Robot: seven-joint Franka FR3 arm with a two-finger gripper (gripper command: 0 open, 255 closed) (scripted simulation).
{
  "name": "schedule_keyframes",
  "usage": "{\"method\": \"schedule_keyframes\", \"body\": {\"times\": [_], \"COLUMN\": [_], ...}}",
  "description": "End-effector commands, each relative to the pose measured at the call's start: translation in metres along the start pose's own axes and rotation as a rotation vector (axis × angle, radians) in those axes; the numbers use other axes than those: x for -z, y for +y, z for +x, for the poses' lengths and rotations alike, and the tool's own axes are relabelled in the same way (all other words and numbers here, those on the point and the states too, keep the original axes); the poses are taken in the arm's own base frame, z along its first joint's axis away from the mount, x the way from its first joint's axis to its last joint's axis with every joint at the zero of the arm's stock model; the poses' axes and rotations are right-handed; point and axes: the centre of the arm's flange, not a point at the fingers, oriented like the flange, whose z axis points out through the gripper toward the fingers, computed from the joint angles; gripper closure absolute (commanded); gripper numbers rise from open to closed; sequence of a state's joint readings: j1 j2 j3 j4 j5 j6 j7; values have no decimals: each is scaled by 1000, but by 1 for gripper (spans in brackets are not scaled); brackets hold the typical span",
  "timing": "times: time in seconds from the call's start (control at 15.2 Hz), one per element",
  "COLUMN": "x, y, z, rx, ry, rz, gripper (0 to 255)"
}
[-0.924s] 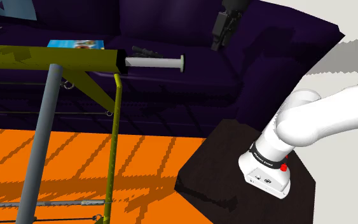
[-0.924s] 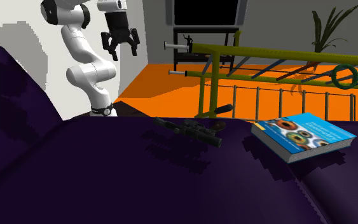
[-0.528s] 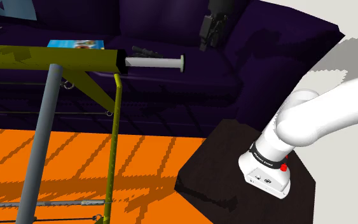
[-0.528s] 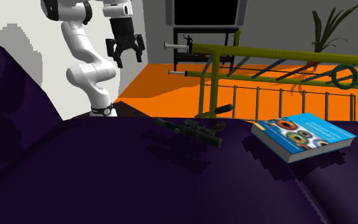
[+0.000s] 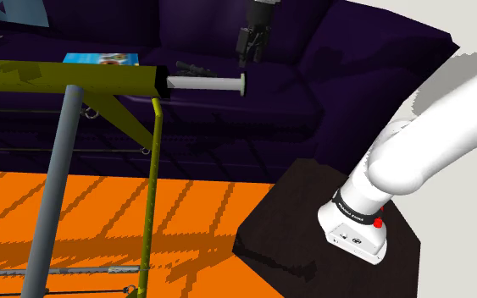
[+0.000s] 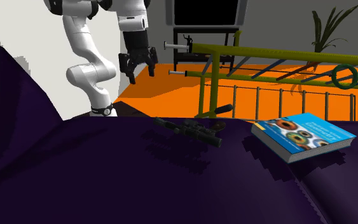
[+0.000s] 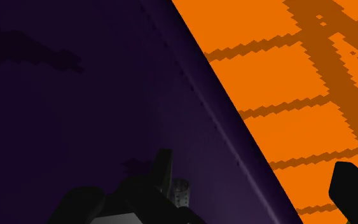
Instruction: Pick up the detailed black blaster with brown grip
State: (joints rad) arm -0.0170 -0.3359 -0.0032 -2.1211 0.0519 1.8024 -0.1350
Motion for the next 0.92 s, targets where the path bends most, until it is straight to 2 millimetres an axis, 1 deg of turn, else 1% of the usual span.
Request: {"method": "schedule_keyframes", "body": {"times": [0.0, 0.79, 0.86], "x": [-11, -69, -69], "y": [8, 43, 43], "z": [25, 168, 169], "rx": [9, 63, 63], "ry": [0, -6, -6], "rz": [-4, -28, -28], "gripper": [0, 0, 0]}}
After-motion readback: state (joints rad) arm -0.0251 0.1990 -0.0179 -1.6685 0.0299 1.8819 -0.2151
